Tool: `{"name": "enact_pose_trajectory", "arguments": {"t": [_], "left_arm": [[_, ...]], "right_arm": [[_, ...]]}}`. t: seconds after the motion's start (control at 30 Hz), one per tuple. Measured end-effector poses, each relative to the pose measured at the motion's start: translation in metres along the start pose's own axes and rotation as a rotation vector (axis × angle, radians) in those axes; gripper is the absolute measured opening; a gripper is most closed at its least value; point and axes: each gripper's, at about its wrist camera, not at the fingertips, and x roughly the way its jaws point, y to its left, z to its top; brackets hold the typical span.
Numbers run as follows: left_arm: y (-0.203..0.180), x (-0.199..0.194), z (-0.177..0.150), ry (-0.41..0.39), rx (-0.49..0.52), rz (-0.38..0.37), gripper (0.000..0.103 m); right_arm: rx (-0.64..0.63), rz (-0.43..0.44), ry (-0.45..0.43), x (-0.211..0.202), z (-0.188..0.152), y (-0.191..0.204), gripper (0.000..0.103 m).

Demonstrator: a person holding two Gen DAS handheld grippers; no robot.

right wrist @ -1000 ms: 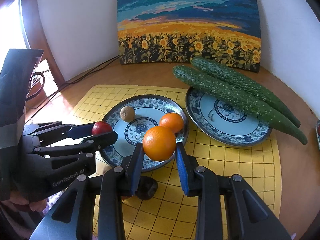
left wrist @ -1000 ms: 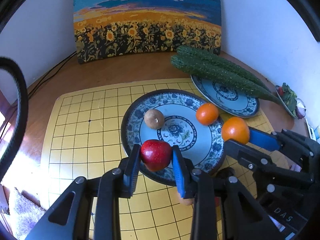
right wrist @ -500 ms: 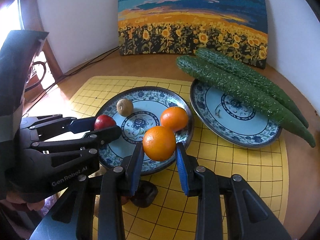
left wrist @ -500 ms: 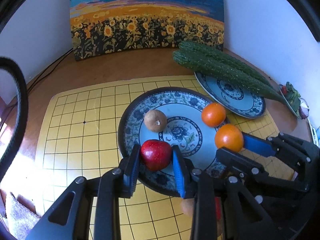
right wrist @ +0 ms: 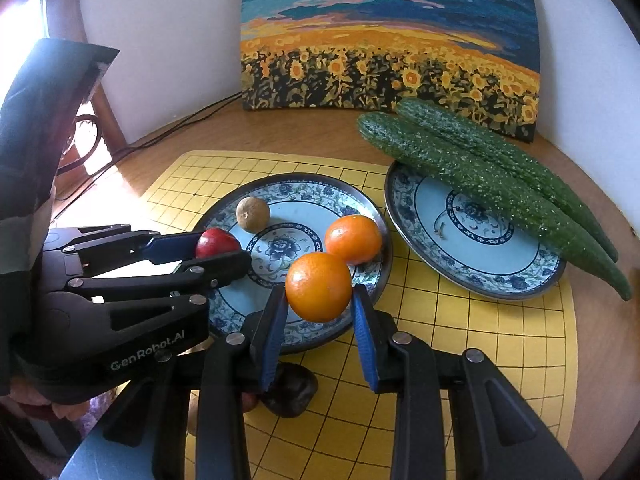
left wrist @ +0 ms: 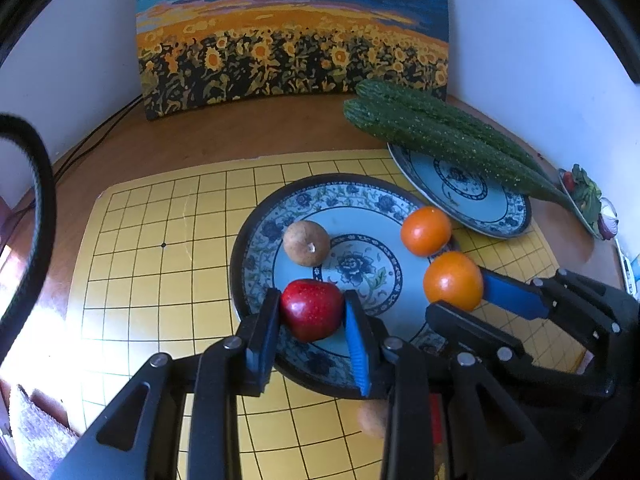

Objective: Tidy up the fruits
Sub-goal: 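Release the apple from the left tool while the right tool releases the orange onto the plate, then withdraw both open tools from the plate toward the remaining fruits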

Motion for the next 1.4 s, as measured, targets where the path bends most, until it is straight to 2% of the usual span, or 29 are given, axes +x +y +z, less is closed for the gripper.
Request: {"name": "enact_pose_trajectory", "arguments": {"t": [0.1, 0.17, 0.27, 0.4, 0.77, 1.4], "left_arm": [[0.000, -0.001, 0.000, -0.001, 0.001, 0.005, 0.034], [0.000, -0.003, 0.000, -0.004, -0.001, 0.012, 0.040], [0.001, -0.007, 0.000, -0.012, -0.011, 0.018, 0.044], [0.001, -0.012, -0.002, -0.011, -0.014, 0.010, 0.044], [-0.006, -0.035, -0.016, -0.026, -0.013, -0.021, 0.044], [-0.008, -0.060, -0.038, -0.035, -0.025, -0.029, 0.044]], "right_arm": [[-0.002, -0.014, -0.006, -0.002, -0.001, 0.001, 0.036], [-0.004, -0.014, -0.009, -0.003, -0.001, -0.001, 0.038], [0.004, -0.015, -0.018, -0.006, -0.001, -0.003, 0.043], [0.009, -0.013, -0.029, -0.012, -0.003, -0.003, 0.046], [0.039, -0.017, -0.048, -0.032, -0.014, -0.002, 0.046], [0.057, -0.022, -0.077, -0.055, -0.034, -0.003, 0.046]]}}
